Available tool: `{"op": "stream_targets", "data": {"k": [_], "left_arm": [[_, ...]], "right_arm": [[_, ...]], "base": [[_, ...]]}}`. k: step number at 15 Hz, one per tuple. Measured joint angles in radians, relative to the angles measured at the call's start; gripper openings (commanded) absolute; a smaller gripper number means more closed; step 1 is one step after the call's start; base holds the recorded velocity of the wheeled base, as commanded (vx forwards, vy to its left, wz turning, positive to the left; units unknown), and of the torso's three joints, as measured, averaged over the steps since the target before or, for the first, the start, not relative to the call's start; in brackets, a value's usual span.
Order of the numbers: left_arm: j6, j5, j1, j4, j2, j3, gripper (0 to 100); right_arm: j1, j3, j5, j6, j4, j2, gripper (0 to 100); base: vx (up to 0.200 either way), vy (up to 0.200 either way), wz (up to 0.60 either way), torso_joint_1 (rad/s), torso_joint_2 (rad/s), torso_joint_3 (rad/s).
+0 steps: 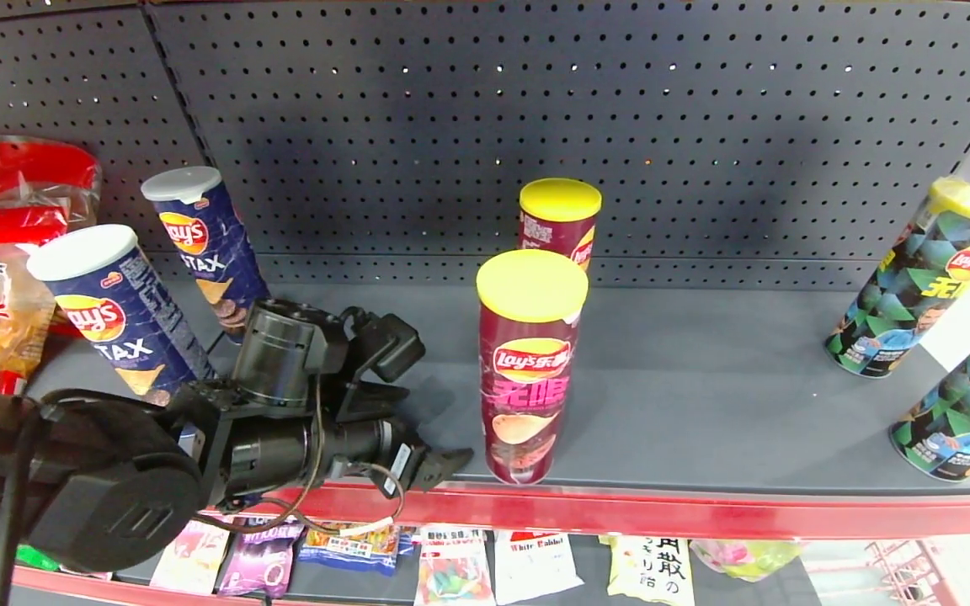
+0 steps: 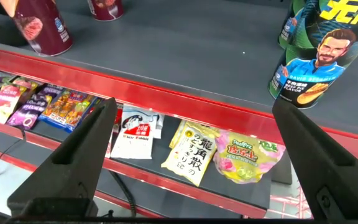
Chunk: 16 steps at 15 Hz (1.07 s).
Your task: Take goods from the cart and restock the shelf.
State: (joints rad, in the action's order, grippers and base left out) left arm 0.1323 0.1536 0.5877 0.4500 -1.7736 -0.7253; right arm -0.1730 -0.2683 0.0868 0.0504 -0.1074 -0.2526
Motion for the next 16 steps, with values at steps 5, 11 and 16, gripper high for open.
{"op": "stream_targets", "data": {"k": [5,11,16], "left_arm": [[0.002,0.031,0.006,0.005,0.013,0.003,100],[0.002,0.029,0.011,0.006,0.003,-0.005,100],[0.002,0.027,0.027,0.007,-0.016,-0.037,100]], "right_arm": [[0.000,-0.001,0.000,0.000,0.000,-0.001,100],[0.000,-0.001,0.000,0.001,0.000,-0.001,100],[0.000,-0.001,0.000,0.001,0.000,-0.001,100]], "base": [[0.000,0.000,0.00,0.000,0.00,0.000],[0.000,0.000,0.00,0.000,0.00,0.000],[0.000,0.000,0.00,0.000,0.00,0.000]]}}
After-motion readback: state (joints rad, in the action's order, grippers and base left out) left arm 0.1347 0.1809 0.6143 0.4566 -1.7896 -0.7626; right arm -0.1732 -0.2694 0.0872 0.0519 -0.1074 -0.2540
